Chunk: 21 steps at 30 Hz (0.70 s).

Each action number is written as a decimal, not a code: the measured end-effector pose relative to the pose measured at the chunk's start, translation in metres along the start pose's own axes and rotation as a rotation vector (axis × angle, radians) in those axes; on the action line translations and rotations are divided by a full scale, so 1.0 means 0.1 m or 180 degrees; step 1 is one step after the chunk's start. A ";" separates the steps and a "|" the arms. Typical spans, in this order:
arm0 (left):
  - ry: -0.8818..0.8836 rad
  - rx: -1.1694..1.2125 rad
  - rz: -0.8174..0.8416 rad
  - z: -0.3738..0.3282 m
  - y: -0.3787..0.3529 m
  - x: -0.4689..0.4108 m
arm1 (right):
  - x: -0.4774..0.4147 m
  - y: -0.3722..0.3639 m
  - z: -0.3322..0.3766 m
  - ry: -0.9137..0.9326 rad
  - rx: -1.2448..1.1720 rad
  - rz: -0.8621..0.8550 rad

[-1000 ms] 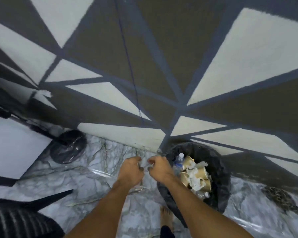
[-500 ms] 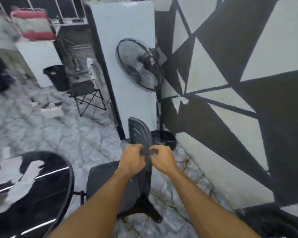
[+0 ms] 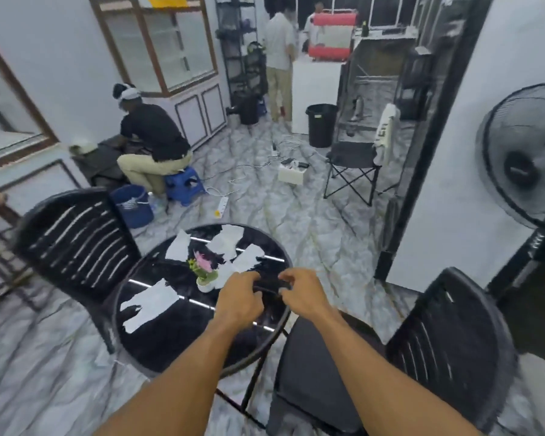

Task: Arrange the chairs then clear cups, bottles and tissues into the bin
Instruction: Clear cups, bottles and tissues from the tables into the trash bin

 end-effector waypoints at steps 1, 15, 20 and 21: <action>0.0174 0.0013 -0.0085 0.14 0.05 -0.04 | -0.14 -0.12 0.06 0.0056 -0.0008 0.0117; 0.2068 0.0169 -0.0357 2.11 0.23 -0.45 | -1.50 -1.54 0.26 -0.0059 0.0620 0.1150; 0.2275 -0.0089 -0.0060 2.78 0.11 -0.88 | -2.07 -1.99 0.11 -0.0176 0.1173 0.1113; 0.2308 -0.0198 -0.0007 2.91 0.08 -0.95 | -2.16 -2.07 0.09 -0.0188 0.1324 0.1119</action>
Point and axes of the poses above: each hand's wrist, its own x-axis away from the middle knuckle, its own y-axis out of the back of the hand, z = x × y, the point moved 1 cm from there along -x, towards the middle knuckle, and after that the axes turned 3 degrees about y, right-handed, at the moved point
